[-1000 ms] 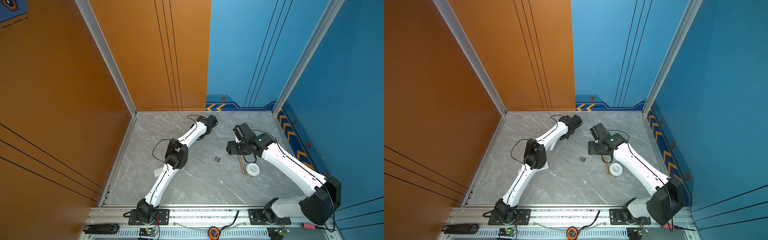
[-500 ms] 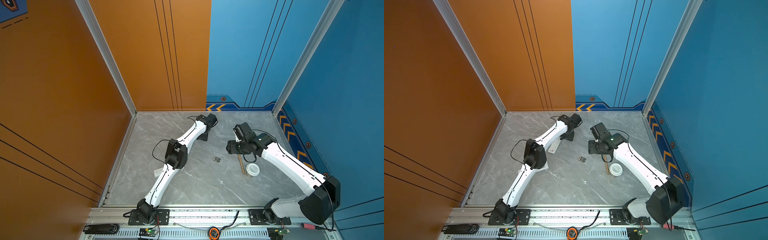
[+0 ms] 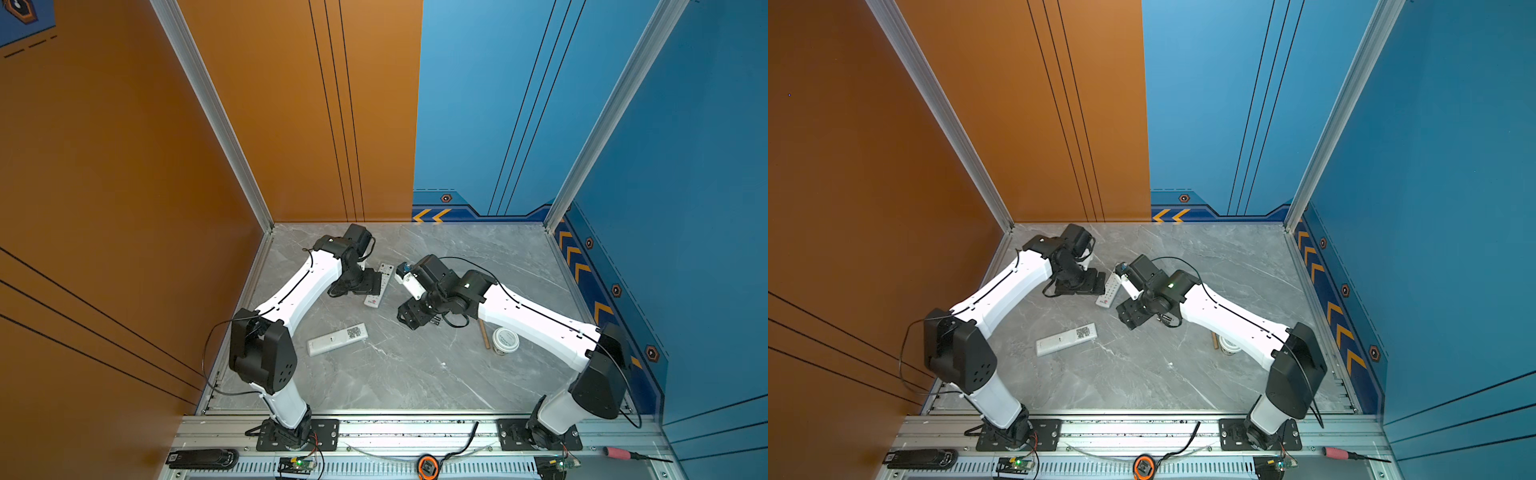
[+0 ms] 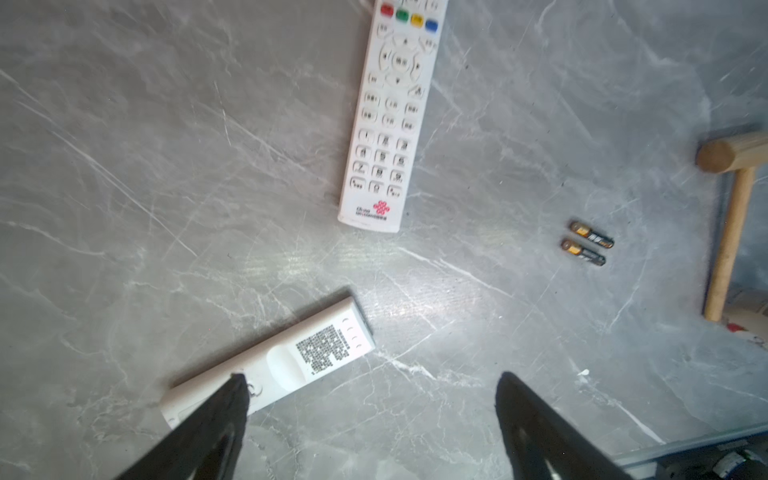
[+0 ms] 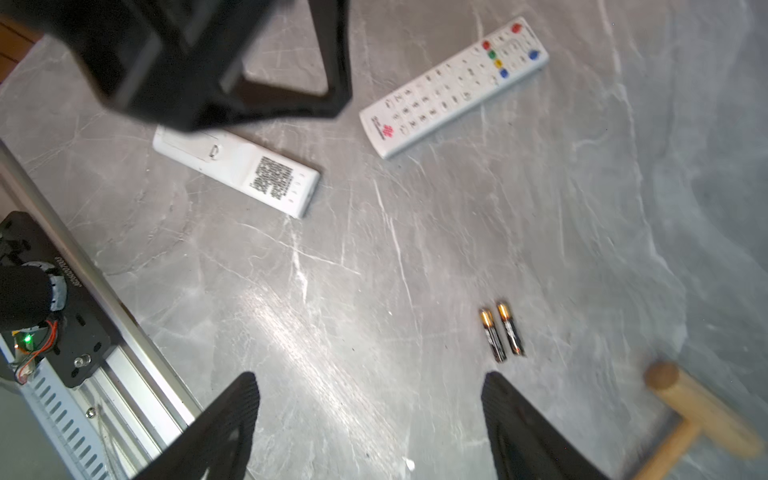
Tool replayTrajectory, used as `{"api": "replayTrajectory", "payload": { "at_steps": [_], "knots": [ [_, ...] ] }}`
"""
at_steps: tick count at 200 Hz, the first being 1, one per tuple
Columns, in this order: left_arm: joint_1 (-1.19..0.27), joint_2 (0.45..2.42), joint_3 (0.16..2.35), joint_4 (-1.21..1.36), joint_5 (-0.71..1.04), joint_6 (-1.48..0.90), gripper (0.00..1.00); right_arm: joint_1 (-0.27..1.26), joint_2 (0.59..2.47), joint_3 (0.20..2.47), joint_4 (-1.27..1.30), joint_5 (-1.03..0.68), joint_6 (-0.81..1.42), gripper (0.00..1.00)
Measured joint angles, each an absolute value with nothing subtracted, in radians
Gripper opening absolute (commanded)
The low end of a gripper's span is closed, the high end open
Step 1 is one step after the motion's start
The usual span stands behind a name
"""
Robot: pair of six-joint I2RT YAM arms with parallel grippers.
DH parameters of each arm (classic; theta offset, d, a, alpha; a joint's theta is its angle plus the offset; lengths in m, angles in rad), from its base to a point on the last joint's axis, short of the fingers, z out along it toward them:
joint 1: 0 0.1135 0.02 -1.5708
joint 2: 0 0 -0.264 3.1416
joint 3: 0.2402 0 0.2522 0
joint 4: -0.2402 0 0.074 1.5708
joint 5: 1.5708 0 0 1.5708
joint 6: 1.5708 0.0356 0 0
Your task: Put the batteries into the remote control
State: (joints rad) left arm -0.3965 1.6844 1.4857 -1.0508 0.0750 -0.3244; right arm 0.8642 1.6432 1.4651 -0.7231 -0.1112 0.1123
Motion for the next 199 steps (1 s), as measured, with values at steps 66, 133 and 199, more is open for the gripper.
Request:
{"api": "replayTrajectory", "payload": {
  "at_steps": [66,133,199],
  "knots": [
    [-0.354,1.699,1.261,-1.028,0.105,-0.286,0.98,0.861,1.674,1.459,-0.633,-0.179,0.104,0.83],
    [-0.368,1.795,1.239,-0.991,0.091,-0.192,0.98,0.819,1.609,1.363,-0.589,-0.180,0.151,0.82],
    [-0.427,1.854,1.228,-0.986,-0.055,-0.161,0.91,0.752,1.553,1.308,-0.538,-0.184,0.200,0.81]
  ]
}}
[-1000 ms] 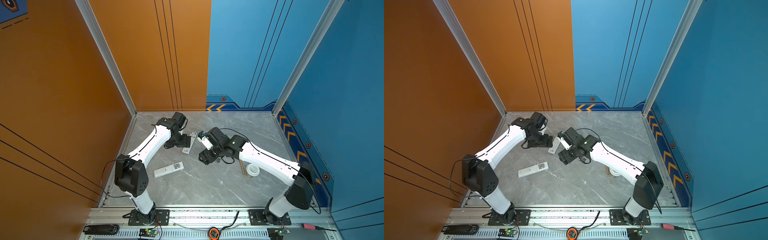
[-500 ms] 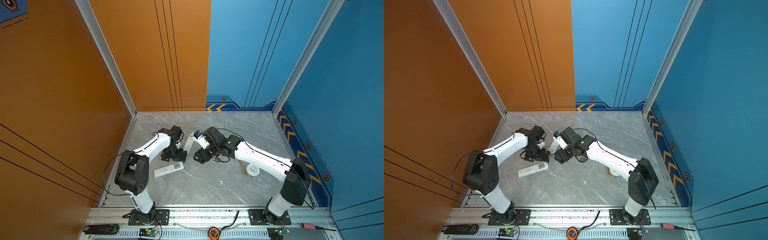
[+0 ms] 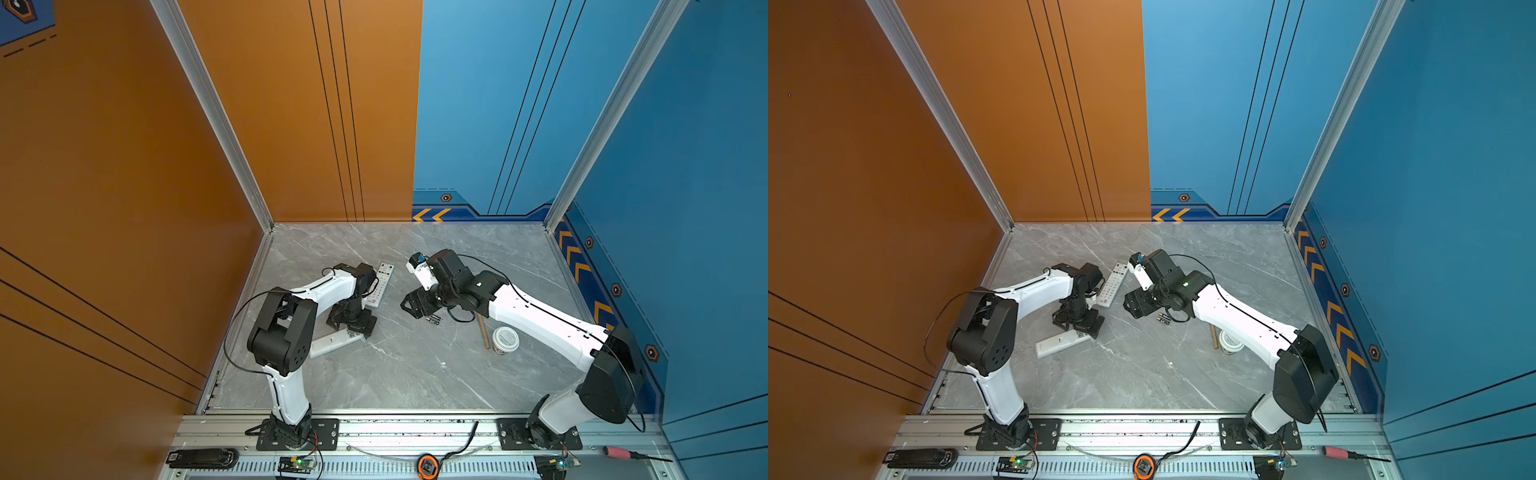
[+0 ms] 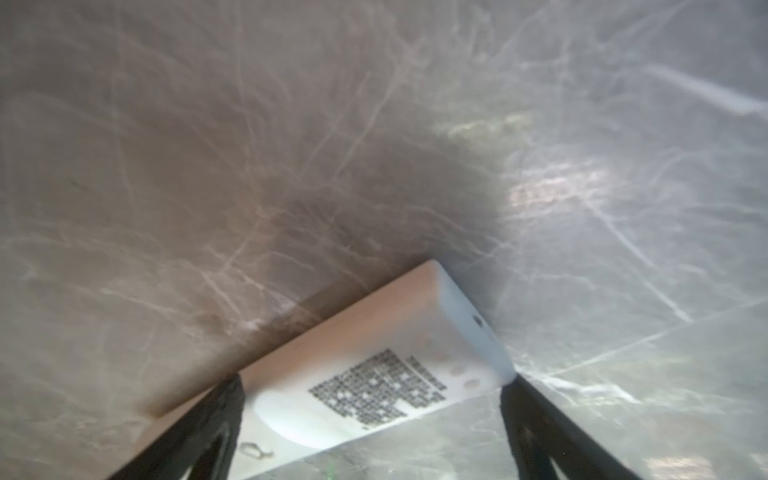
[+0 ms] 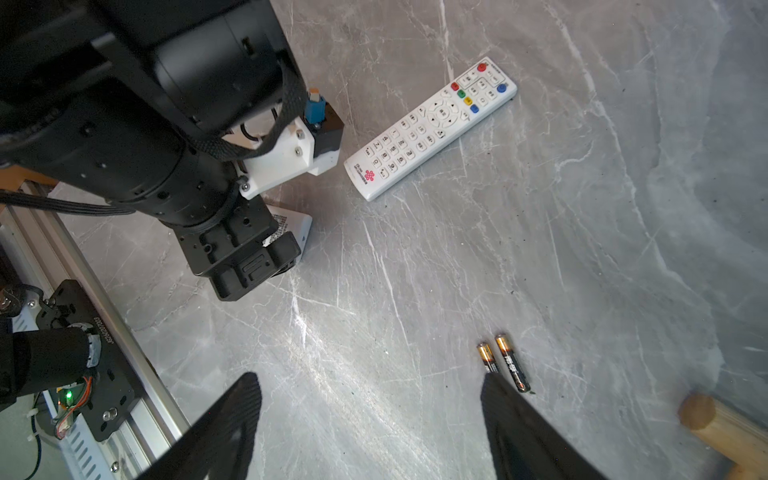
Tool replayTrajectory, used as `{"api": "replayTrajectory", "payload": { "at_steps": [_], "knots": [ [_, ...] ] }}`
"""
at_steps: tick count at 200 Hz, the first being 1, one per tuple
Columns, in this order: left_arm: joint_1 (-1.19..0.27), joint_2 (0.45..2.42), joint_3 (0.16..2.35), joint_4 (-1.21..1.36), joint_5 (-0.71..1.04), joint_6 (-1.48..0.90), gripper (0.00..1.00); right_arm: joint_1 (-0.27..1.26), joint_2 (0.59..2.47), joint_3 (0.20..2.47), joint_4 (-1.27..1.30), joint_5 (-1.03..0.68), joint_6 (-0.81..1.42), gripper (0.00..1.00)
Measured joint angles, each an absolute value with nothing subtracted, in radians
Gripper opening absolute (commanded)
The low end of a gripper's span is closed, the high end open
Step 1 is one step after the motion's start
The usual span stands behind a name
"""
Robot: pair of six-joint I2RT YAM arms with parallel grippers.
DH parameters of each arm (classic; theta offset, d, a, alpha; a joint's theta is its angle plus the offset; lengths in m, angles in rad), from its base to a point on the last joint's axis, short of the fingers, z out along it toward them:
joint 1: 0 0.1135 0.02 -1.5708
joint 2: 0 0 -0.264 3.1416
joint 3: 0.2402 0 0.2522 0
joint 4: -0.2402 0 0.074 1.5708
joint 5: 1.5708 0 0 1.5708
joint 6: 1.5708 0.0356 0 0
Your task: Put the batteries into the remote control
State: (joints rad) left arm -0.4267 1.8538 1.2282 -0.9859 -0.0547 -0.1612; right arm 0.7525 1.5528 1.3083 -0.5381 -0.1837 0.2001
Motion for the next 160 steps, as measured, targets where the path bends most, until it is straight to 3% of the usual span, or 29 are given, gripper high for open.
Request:
{"api": "replayTrajectory", "payload": {
  "at_steps": [32,72,99,124,132,160],
  "knots": [
    [-0.468,1.862,1.212,-0.984,-0.126,-0.147,0.87,0.745,1.552,1.299,-0.535,-0.184,0.207,0.81],
    [-0.492,1.865,1.214,-0.964,-0.187,-0.116,0.34,0.739,1.552,1.293,-0.530,-0.184,0.211,0.80],
    [-0.535,1.806,1.250,-0.961,-0.154,-0.115,0.18,0.739,1.541,1.280,-0.526,-0.179,0.223,0.80],
    [-0.545,1.803,1.250,-0.967,-0.070,-0.165,0.15,0.739,1.493,1.227,-0.521,-0.145,0.266,0.80],
    [-0.550,1.803,1.258,-0.972,-0.051,-0.185,0.18,0.738,1.474,1.204,-0.520,-0.127,0.288,0.80],
    [-0.560,1.792,1.319,-0.990,-0.012,-0.265,0.55,0.738,1.421,1.127,-0.521,-0.073,0.362,0.80]
  ]
}}
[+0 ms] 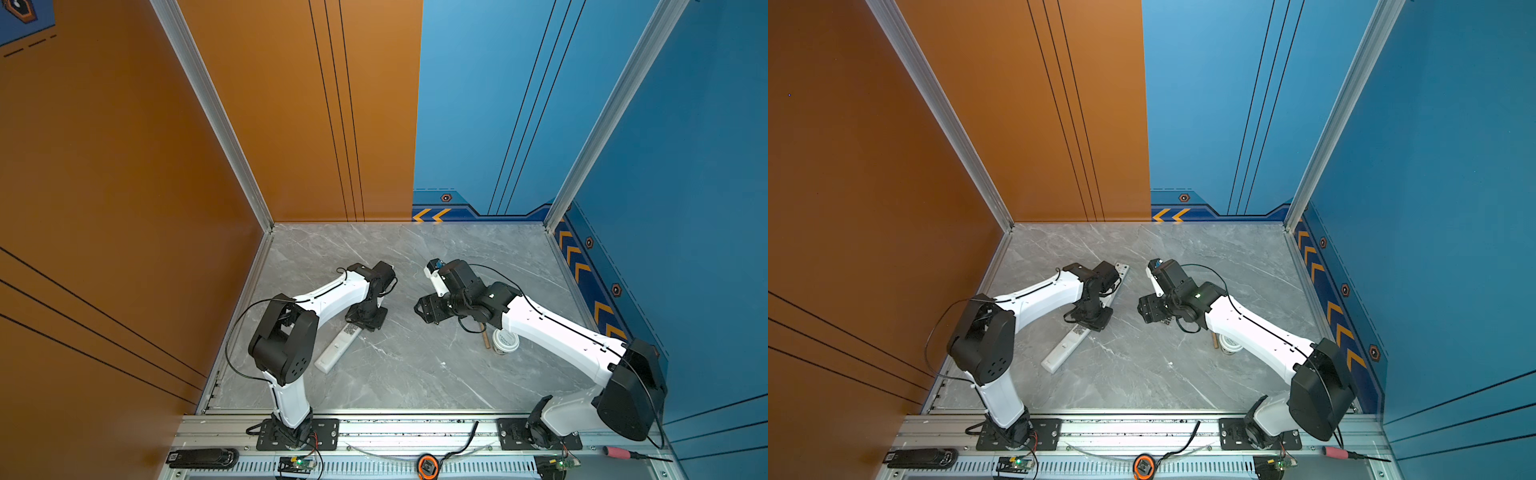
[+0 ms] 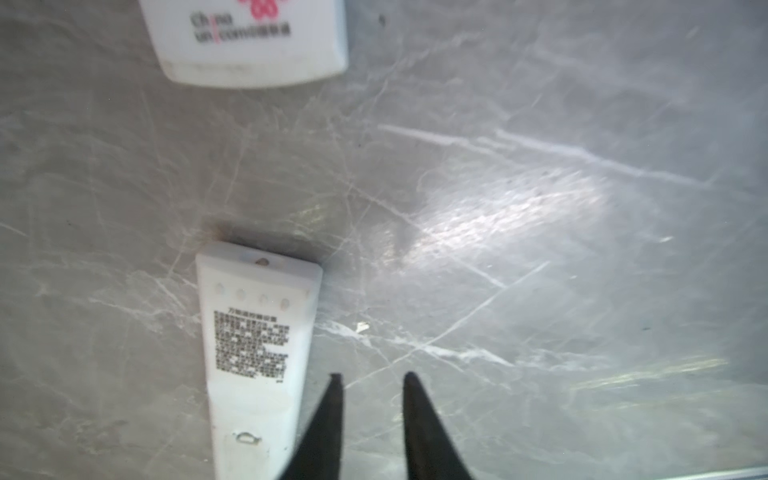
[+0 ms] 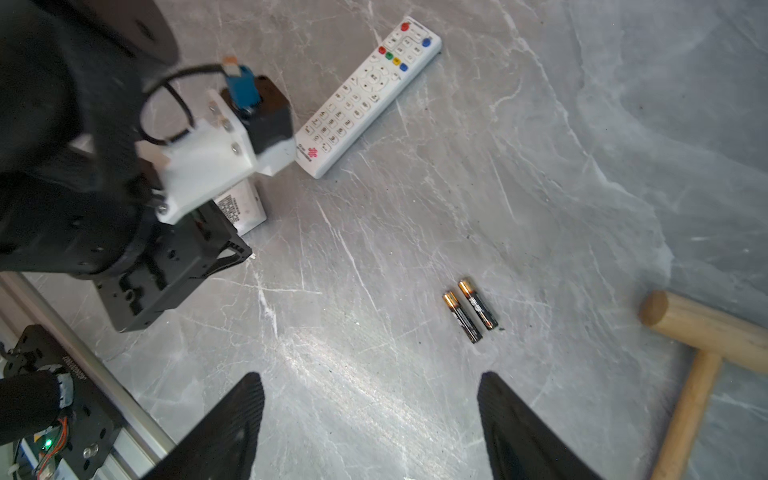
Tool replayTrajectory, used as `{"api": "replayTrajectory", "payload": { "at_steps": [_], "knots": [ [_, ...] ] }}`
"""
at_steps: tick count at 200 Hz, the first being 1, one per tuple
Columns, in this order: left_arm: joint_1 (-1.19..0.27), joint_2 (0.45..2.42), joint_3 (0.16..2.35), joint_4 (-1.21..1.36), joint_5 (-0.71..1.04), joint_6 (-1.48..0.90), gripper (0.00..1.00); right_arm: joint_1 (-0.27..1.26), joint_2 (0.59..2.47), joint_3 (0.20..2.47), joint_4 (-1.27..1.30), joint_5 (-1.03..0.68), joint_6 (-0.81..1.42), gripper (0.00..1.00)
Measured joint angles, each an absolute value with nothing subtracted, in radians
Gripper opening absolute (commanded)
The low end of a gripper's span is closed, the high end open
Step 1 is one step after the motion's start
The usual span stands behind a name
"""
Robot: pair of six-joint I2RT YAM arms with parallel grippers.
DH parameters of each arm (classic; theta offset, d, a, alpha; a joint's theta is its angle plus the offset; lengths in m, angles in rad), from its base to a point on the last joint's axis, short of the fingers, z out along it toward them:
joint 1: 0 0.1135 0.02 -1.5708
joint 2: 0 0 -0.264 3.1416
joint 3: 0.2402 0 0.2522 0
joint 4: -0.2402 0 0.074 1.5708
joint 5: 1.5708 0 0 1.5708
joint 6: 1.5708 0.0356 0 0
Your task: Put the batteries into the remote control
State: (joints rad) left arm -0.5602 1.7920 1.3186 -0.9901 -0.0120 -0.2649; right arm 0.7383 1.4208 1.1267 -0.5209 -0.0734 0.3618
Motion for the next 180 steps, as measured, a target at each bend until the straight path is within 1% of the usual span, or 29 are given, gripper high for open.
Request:
{"api": "replayTrajectory", "payload": {
  "at_steps": [5,14,18,20,27,34,58,70,120,147,159,165,180],
  "knots": [
    [-0.558,1.785,1.324,-0.990,-0.005,-0.273,0.65,0.738,1.414,1.116,-0.521,-0.068,0.372,0.79],
    [-0.546,1.768,1.325,-0.991,0.007,-0.279,0.81,0.738,1.401,1.099,-0.521,-0.059,0.390,0.79],
    [-0.538,1.763,1.325,-0.992,0.007,-0.277,0.85,0.738,1.396,1.093,-0.521,-0.055,0.395,0.80],
    [-0.533,1.759,1.324,-0.994,0.011,-0.283,0.91,0.738,1.394,1.090,-0.521,-0.054,0.398,0.80],
    [-0.508,1.748,1.321,-0.995,0.015,-0.280,1.00,0.738,1.384,1.080,-0.519,-0.049,0.405,0.80],
    [-0.476,1.737,1.311,-0.994,0.018,-0.271,0.98,0.738,1.371,1.069,-0.518,-0.047,0.413,0.80],
    [-0.358,1.727,1.274,-1.003,0.044,-0.223,0.98,0.738,1.334,1.051,-0.512,-0.047,0.424,0.80],
    [-0.324,1.738,1.261,-1.007,0.058,-0.196,0.98,0.738,1.324,1.051,-0.508,-0.047,0.424,0.80],
    [-0.314,1.817,1.256,-1.014,0.139,-0.104,0.98,0.738,1.315,1.050,-0.493,-0.047,0.424,0.80],
    [-0.320,1.847,1.251,-1.013,0.136,-0.094,0.98,0.730,1.301,1.050,-0.493,-0.047,0.424,0.80],
    [-0.328,1.863,1.249,-1.014,0.123,-0.095,1.00,0.722,1.298,1.050,-0.492,-0.048,0.424,0.80],
    [-0.334,1.873,1.248,-1.013,0.113,-0.097,0.98,0.719,1.298,1.050,-0.492,-0.048,0.424,0.80],
    [-0.346,1.890,1.243,-1.010,0.098,-0.098,0.88,0.713,1.298,1.050,-0.491,-0.048,0.423,0.80]
  ]
}}
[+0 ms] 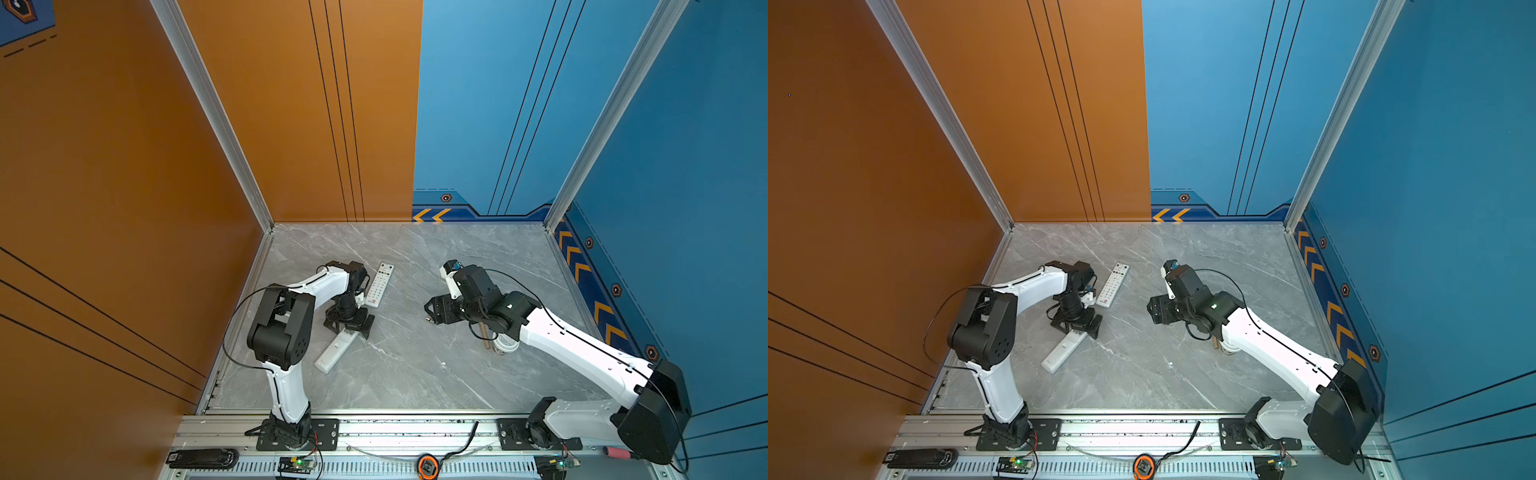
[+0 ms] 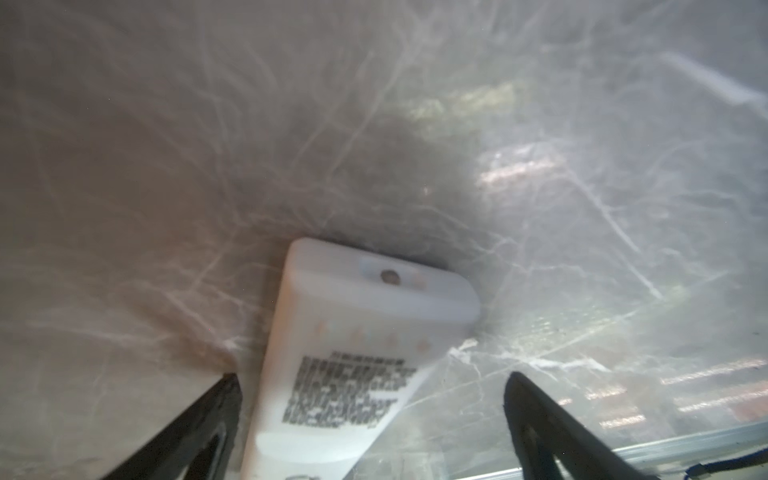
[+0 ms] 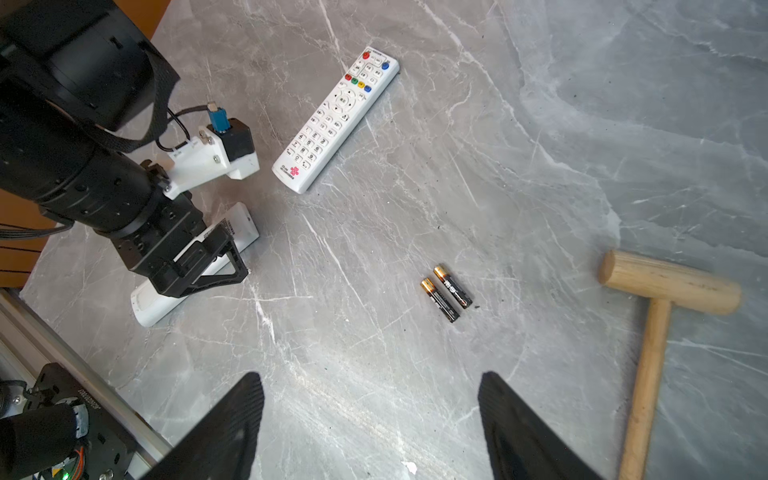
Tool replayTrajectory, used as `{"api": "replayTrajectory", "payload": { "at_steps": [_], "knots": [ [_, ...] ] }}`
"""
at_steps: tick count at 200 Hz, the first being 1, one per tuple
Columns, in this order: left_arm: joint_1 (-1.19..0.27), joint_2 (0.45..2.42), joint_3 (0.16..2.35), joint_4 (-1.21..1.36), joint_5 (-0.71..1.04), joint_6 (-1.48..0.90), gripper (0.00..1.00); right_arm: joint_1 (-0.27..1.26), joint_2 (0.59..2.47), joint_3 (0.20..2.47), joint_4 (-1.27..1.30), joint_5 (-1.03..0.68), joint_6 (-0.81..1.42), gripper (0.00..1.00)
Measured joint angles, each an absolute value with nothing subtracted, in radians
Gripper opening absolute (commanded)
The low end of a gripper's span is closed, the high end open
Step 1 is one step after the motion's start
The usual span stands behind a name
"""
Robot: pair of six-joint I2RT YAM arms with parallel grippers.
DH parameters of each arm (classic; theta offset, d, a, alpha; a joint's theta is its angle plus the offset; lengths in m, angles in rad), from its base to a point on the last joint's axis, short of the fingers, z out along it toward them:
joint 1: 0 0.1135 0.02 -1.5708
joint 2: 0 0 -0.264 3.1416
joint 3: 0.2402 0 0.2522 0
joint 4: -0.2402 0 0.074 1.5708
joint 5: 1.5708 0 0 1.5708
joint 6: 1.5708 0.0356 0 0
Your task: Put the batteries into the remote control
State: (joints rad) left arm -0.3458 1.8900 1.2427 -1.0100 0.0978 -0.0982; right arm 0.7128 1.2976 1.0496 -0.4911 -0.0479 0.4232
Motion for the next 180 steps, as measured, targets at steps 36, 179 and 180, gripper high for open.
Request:
{"api": "replayTrajectory", "payload": {
  "at_steps": [36,179,180],
  "knots": [
    [-0.361,1.895,1.234,-1.009,0.064,-0.110,0.56,0.712,1.298,1.050,-0.486,-0.048,0.423,0.80],
    [-0.613,1.882,1.295,-0.867,0.061,-0.620,0.34,0.685,1.266,1.003,-0.625,0.097,0.621,0.81],
    [-0.614,1.884,1.297,-0.864,0.062,-0.627,0.34,0.686,1.267,1.003,-0.626,0.099,0.624,0.81]
  ]
}}
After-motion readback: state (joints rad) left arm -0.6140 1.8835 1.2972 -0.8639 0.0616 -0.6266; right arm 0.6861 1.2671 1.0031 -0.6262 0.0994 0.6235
